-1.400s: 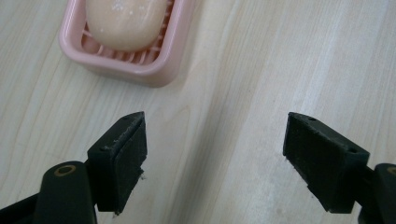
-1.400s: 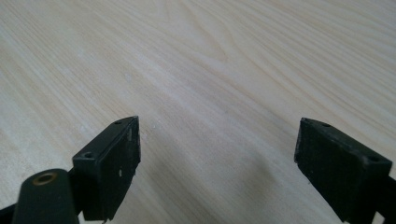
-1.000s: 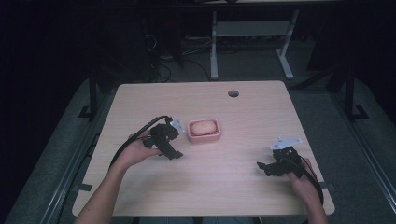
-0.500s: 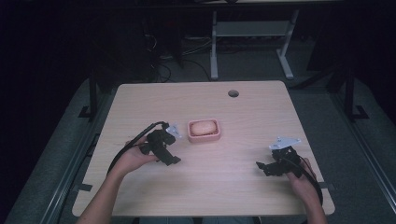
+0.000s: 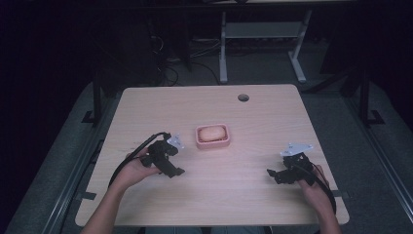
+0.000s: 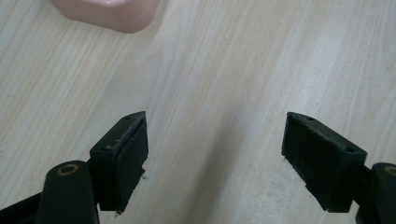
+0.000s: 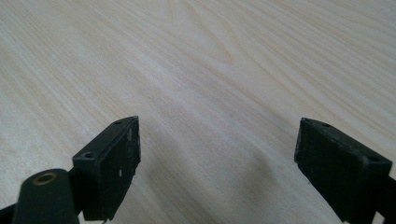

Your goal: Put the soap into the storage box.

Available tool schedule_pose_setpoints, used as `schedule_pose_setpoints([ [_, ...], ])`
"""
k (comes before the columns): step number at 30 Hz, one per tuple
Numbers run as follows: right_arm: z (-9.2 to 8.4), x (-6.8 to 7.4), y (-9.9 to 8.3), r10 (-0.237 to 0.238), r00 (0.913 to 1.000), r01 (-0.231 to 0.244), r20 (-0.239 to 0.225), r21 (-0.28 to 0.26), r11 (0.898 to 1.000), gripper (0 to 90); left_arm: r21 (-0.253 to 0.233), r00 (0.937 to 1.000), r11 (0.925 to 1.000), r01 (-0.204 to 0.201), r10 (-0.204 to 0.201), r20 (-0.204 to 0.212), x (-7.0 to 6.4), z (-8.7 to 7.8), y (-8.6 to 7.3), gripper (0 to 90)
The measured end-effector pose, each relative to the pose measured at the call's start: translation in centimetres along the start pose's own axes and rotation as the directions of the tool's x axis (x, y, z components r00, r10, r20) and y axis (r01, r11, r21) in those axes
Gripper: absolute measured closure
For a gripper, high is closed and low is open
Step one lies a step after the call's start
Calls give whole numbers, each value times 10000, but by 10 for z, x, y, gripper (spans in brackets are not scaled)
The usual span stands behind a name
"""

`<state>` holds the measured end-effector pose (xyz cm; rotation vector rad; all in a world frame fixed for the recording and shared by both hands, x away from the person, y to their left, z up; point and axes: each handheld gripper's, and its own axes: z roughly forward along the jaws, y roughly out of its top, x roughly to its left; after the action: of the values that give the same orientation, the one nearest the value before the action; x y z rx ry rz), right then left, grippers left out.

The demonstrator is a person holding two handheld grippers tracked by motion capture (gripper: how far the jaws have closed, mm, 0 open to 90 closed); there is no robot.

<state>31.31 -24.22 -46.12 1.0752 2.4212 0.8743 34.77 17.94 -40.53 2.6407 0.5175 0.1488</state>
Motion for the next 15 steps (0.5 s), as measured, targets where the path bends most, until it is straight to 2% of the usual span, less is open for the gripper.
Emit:
schedule_pose_setpoints([
  [11,1,1,1,-79,10000,79,12,31,10000,138,-148,9999,9999,52,-54,-95,-4,-2,-13,227],
  [15,1,1,0,-84,10000,84,-3,29,10000,138,-64,10000,10000,74,-74,-34,-5,-2,-17,227],
])
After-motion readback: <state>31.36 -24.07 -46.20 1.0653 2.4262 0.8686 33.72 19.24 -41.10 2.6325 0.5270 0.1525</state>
